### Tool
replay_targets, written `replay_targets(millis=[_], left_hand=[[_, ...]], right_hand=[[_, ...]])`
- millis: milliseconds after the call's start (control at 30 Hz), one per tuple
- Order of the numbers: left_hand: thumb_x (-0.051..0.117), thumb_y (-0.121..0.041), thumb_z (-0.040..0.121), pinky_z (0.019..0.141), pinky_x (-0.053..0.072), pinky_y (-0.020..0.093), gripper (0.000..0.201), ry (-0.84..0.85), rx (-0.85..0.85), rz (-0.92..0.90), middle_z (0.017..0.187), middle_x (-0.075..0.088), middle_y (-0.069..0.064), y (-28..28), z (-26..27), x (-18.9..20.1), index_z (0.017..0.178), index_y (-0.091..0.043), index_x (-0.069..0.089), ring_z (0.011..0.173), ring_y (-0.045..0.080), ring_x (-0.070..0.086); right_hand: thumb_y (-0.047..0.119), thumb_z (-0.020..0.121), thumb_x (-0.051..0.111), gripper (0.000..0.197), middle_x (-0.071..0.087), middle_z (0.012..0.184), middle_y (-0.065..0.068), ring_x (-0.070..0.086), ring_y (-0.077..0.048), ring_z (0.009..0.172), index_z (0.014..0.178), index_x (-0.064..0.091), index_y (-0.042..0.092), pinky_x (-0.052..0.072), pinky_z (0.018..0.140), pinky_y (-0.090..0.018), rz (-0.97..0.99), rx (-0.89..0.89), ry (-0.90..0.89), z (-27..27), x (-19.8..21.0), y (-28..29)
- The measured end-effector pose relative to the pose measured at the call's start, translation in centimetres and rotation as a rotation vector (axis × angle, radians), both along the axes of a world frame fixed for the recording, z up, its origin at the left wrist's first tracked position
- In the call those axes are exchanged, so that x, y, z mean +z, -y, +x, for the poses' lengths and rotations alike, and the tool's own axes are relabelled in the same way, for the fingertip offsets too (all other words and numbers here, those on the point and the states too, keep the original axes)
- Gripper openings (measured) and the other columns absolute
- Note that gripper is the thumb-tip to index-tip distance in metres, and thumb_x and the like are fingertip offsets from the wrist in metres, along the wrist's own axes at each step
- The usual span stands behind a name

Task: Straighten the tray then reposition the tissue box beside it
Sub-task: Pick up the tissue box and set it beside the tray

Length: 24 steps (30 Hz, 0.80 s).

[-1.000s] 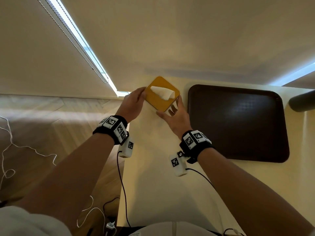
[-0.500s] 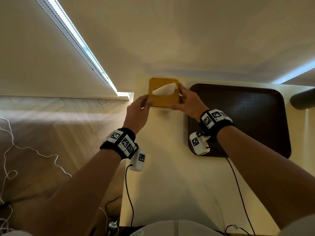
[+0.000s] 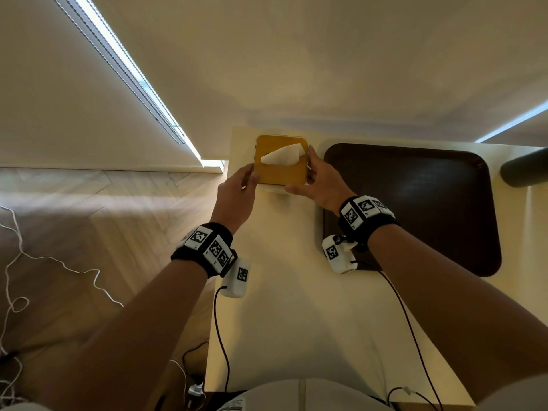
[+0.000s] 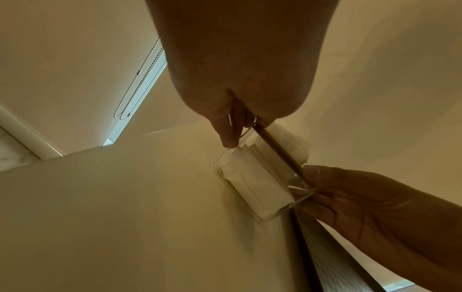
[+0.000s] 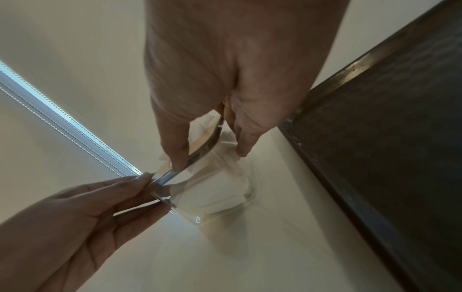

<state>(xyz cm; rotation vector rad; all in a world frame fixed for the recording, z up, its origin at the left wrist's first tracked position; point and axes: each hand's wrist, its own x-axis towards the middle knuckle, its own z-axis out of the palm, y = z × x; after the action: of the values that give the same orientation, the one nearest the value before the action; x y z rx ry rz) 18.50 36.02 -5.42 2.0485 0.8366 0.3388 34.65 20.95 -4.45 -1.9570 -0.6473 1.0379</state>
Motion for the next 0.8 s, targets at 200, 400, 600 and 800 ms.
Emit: replay_targets(millis=[200,400,600,800], left_hand=[[0.044,-0.03,0.104,0.068,0.039,0.004,0.032,0.011,-0.015,0.017,0.085,0.065,-0.006,0.26,-0.42,0.41,0.129,-0.02,0.061,0.076,0.011,0.059],[0.043,-0.032,0.105,0.068,0.037,0.003,0.033,-0.001,-0.007,0.0,0.088,0.065,-0.008,0.28,-0.5,0.46,0.131,-0.021,0.061,0.075,0.006,0.058],[0.042,-0.034,0.105,0.083,0.046,0.021,0.036,0.008,-0.001,-0.016,0.104,0.071,0.0,0.45,-0.68,0.44,0.135,-0.021,0.058,0.091,0.013,0.064],[0.041,-0.037,0.105,0.071,0.038,0.001,0.038,-0.007,-0.003,0.003,0.098,0.069,-0.004,0.28,-0.68,0.0,0.135,-0.02,0.058,0.084,0.01,0.061]], right_hand=[[0.04,0.075,0.081,0.118,0.038,0.154,-0.009,0.046,-0.023,0.135,0.157,0.0,0.018,0.044,0.109,-0.043,-0.002,-0.021,0.029,-0.61,-0.39,0.13],[0.04,0.076,0.08,0.116,0.037,0.155,-0.009,0.046,-0.022,0.135,0.157,-0.001,0.019,0.043,0.11,-0.041,-0.012,-0.019,0.036,-0.87,-0.35,0.13],[0.041,0.075,0.081,0.116,0.039,0.154,-0.008,0.046,-0.022,0.135,0.157,0.001,0.021,0.044,0.109,-0.043,-0.012,-0.01,0.02,-0.78,-0.3,0.0],[0.043,0.073,0.081,0.117,0.039,0.153,-0.009,0.047,-0.023,0.134,0.157,0.002,0.02,0.046,0.107,-0.045,-0.008,-0.016,0.009,-0.83,-0.26,-0.01]])
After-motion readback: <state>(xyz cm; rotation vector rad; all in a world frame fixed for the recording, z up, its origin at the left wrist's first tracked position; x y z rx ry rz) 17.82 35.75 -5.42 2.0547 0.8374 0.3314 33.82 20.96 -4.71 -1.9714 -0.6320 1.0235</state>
